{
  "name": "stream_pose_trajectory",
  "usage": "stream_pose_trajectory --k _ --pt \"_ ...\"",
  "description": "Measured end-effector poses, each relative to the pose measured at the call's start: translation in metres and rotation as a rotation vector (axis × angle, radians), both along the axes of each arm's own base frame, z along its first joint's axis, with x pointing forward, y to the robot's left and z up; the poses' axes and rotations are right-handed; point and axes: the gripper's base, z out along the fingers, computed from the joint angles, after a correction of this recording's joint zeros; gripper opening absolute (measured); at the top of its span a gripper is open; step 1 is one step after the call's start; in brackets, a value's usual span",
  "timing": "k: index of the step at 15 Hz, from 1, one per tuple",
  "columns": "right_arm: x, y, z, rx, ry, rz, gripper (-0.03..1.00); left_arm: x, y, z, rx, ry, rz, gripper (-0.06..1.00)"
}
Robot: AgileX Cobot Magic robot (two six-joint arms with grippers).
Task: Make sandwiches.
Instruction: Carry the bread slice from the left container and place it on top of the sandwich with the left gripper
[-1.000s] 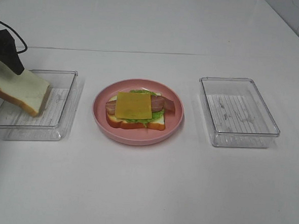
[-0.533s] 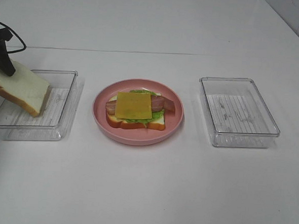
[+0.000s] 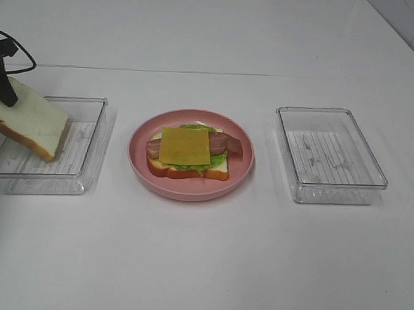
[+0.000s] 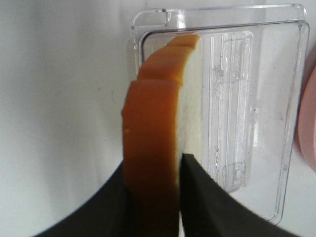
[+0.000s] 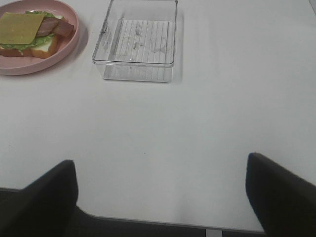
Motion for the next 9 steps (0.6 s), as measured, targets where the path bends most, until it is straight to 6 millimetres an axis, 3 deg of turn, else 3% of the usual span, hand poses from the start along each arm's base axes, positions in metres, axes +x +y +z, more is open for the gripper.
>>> stream_pose_trajectory --k 4,9 --pt "0.000 0.000 0.000 0.000 -0.001 0.000 0.89 0.000 0.000 0.003 -0.006 -0.003 0.006 0.18" --pt "0.000 0.000 0.000 0.000 -0.001 0.000 0.89 -0.004 -0.005 0.035 -0.040 -0.060 0.029 0.18"
